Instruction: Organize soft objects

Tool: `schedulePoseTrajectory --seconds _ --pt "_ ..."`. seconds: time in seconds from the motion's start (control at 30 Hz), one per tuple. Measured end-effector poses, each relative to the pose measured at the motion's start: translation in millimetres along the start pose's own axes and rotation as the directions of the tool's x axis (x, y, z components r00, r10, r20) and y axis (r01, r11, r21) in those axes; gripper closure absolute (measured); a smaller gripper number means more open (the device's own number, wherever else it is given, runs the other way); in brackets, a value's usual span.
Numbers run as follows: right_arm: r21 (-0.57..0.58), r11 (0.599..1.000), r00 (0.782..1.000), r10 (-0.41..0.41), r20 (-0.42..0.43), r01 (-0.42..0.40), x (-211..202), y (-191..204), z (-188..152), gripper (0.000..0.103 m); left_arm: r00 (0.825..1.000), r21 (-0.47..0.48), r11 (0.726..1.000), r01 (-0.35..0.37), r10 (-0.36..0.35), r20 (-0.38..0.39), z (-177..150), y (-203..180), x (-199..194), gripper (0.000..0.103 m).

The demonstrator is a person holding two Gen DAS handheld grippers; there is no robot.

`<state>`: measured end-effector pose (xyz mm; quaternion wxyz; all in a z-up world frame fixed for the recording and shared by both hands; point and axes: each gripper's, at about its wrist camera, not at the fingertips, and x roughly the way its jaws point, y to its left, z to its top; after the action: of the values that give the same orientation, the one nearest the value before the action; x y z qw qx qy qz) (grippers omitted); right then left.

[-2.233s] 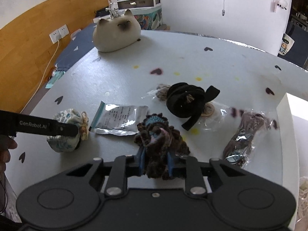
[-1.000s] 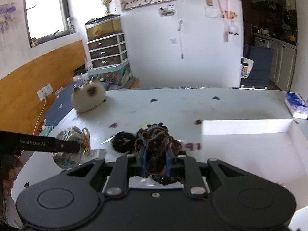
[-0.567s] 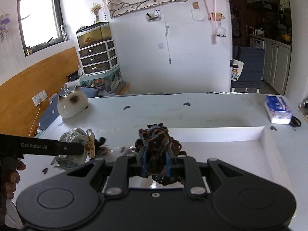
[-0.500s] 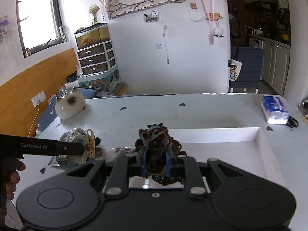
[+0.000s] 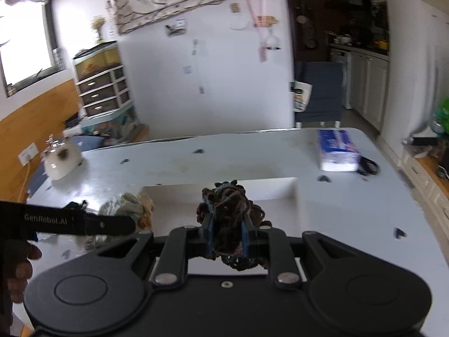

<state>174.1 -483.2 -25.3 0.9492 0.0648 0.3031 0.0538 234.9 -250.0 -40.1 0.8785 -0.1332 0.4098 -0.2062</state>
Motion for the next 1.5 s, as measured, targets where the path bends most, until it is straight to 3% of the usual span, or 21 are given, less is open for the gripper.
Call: schedulePoseTrajectory --seconds 0.2,0.4,0.57,0.67,0.83,0.97,1.17,1.3,1.43,1.5 --pt "0.045 0.997 0.998 -0.067 -0.012 0.068 -11 -38 -10 0.083 0.987 0.038 0.992 0.120 -0.115 -0.108 -13 -42 42 0.040" --pt "0.078 0.990 0.992 -0.120 -0.031 0.122 -23 -63 -19 0.083 0.949 0.032 0.974 0.225 -0.211 -0.233 -30 -70 88 0.040" --pt "0.096 0.987 0.991 -0.126 -0.050 0.130 -29 -73 -27 0.083 0.931 0.034 0.977 0.212 -0.191 -0.310 -46 -77 121 0.040" --pt "0.105 0.987 0.992 -0.112 -0.062 0.118 -29 -77 -30 0.083 0.933 0.032 0.986 0.166 -0.146 -0.330 -52 -72 133 0.040" --pt "0.118 0.990 0.994 -0.064 -0.087 0.074 -19 -76 -31 0.083 0.944 0.086 0.996 0.039 -0.009 -0.329 -55 -62 138 0.039" --pt "0.107 0.994 0.992 -0.016 -0.121 0.029 -3 -69 -33 0.083 0.949 0.077 0.997 0.006 0.019 -0.315 -51 -55 132 0.039" --pt "0.037 0.999 0.965 -0.004 -0.263 0.015 26 -53 -42 0.073 0.949 0.076 0.997 0.000 0.024 -0.315 -49 -49 129 0.037" --pt "0.046 0.998 0.969 -0.026 -0.248 0.038 18 -56 -42 0.066 0.949 0.081 0.997 0.010 0.016 -0.315 -50 -49 126 0.033" --pt "0.093 0.994 0.976 -0.041 -0.214 0.062 11 -68 -37 0.067 0.954 0.088 0.996 0.033 -0.005 -0.299 -48 -51 120 0.032" --pt "0.111 0.992 0.979 -0.040 -0.202 0.063 9 -71 -35 0.073 0.960 0.100 0.994 0.045 -0.016 -0.279 -45 -53 114 0.031"
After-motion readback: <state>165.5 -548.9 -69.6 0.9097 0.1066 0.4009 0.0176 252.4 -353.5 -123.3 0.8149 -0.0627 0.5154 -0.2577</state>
